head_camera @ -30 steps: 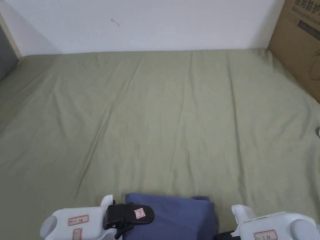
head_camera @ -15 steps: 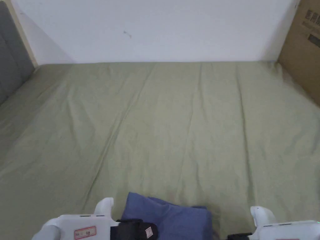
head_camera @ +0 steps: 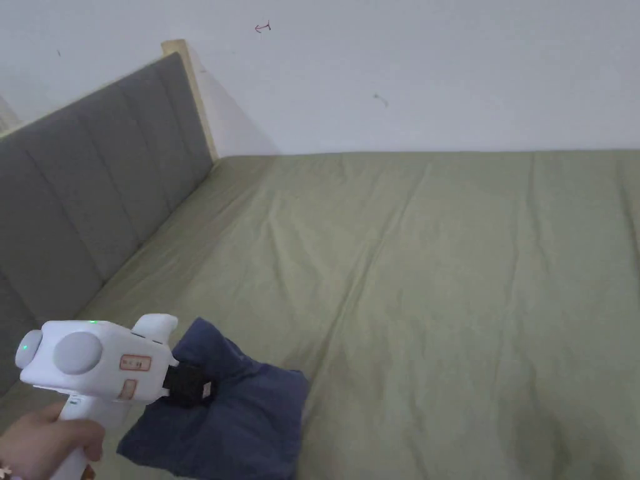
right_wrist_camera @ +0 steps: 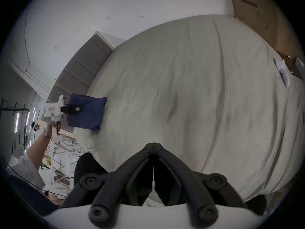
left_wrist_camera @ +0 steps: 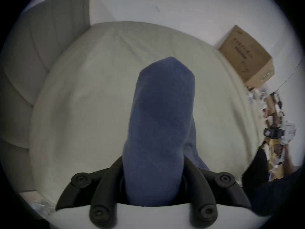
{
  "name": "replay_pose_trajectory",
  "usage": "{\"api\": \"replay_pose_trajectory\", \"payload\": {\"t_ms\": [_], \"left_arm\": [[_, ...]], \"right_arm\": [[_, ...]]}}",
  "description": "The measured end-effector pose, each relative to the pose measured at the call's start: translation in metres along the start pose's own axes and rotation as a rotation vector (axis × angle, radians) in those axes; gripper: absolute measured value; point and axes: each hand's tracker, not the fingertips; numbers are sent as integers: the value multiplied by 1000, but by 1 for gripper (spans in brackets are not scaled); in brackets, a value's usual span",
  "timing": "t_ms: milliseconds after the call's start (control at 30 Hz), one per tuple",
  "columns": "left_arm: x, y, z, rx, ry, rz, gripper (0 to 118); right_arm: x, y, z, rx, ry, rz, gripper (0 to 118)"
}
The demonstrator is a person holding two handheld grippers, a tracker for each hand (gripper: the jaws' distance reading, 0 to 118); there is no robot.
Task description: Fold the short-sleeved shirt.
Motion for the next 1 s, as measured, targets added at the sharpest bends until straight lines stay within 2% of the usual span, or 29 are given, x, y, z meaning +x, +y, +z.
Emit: {"api": "replay_pose_trajectory", "payload": {"t_ms": [67,100,133,200,233,267,400,433,567,700,767,800,867,900,1000], "left_arm": [[-8,5,-1,-23,73,-6,20],[-14,6,-2,-38,114,-12,24],[-20,6,-2,-52,175,-23,44],[-34,6,-4,-92,335,-58,95],[-41,4,-3,-105,371,-62,115],[-48,2,3,-112,397,-56,116],[-72,-4,28,-28,337,56,115],[-78,-4,36,18,381,48,115],[-80,-12,49,41,388,62,115],[-53,-19,52,1,358,50,115],[-39,-16,44,-6,351,29,108],[-26,-16,41,5,316,38,94],[15,-18,29,26,224,95,23],[36,-18,21,42,191,107,2],[114,-14,2,120,63,129,3]], "right_arm": [[-2,-1,-2,-12,-19,-3,0],[1,-1,-4,-17,-31,-6,0],[1,-1,-5,-21,-37,-9,0],[1,-1,-6,-26,-37,-13,0],[2,-1,-7,-27,-38,-16,0],[2,0,-8,-28,-40,-18,0],[-1,6,-14,-31,-37,-13,0],[-2,8,-16,-31,-34,-11,0],[-7,14,-21,-32,-17,4,0],[-12,16,-21,-28,-2,20,0],[-12,15,-19,-22,3,22,0],[-11,15,-17,-16,7,21,0],[-8,14,-13,-4,16,13,0],[-6,13,-11,3,21,8,0],[-1,11,-2,25,29,-6,0]]}}
